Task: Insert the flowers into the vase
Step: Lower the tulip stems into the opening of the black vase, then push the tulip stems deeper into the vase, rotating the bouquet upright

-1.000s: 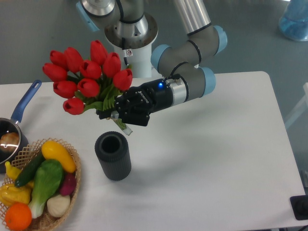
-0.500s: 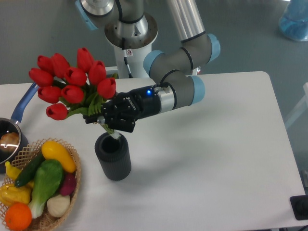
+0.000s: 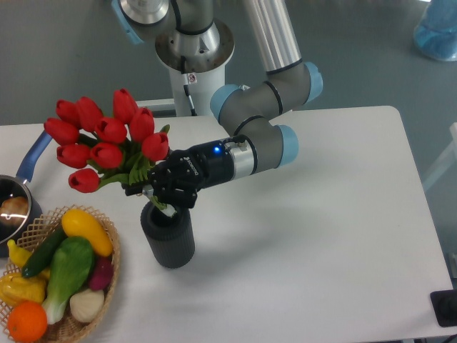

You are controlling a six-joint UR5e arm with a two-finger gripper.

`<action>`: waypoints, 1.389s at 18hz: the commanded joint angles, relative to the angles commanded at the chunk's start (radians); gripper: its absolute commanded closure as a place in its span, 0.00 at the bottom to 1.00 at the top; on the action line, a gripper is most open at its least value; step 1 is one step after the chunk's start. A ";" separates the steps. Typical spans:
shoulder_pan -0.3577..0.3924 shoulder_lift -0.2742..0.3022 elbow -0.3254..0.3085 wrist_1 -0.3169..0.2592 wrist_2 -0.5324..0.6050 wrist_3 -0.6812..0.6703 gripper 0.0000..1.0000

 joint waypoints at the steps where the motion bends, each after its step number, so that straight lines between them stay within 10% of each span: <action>1: -0.003 -0.002 0.000 0.000 -0.012 0.008 0.88; 25: -0.003 -0.044 -0.080 -0.002 -0.023 0.123 0.86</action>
